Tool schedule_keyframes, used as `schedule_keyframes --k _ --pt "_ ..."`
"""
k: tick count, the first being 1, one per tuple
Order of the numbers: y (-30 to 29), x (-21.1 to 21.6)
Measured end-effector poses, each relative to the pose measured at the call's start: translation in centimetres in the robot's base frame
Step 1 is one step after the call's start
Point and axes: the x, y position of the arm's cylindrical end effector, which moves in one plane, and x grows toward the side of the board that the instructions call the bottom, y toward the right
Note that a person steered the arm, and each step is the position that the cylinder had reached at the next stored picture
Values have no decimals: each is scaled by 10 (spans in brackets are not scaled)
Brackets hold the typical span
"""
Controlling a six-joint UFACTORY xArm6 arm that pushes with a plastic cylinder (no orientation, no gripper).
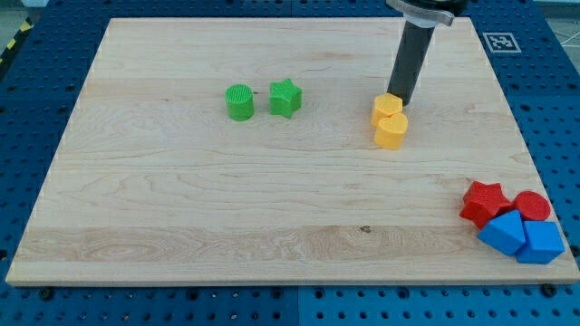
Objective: Push the green star closer to the green circle
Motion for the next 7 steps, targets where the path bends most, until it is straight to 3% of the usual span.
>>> schedule_keyframes --k 1,2,4,7 --pt "4 4" --pt "-8 -30" --pt "-120 -34" --pt "-170 -22"
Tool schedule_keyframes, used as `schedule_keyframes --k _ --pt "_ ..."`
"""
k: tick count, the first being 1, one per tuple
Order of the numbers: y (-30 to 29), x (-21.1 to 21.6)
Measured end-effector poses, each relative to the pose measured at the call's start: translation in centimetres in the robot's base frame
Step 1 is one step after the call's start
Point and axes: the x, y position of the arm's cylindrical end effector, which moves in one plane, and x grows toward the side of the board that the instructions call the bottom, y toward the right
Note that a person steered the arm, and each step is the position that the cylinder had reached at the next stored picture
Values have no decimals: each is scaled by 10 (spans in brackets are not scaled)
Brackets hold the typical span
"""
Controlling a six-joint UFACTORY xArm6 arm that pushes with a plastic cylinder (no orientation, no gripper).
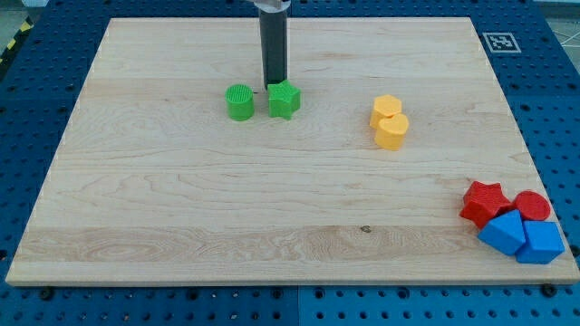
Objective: Push the green star closer to the green circle
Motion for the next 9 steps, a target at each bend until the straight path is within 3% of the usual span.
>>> schedule_keyframes --k 3,6,9 --pt "45 12" --pt "2 47" --pt "79 71"
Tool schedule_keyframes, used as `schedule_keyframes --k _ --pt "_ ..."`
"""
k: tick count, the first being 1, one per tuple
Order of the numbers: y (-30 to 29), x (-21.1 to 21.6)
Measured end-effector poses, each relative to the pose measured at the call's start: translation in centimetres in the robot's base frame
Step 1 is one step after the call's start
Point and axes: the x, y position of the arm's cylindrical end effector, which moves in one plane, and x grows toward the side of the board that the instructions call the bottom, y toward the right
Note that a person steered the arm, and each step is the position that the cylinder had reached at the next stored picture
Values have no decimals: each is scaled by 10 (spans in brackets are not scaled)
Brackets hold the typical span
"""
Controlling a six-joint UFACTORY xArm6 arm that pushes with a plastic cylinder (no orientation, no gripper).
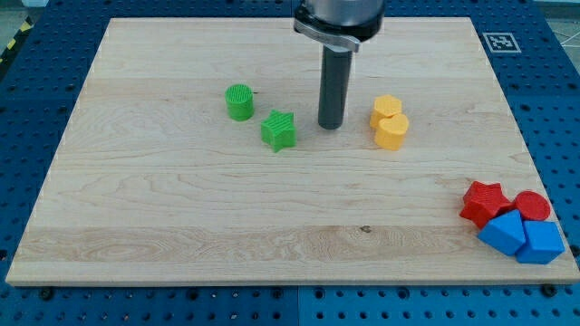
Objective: Push the green star closer to the green circle
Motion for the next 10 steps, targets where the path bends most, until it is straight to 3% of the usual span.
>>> schedule_keyframes --k 2,5,7,8,10 --pt "-32 38" --pt "-105 25" --pt "-37 34" --pt "-21 15" --pt "-59 -5"
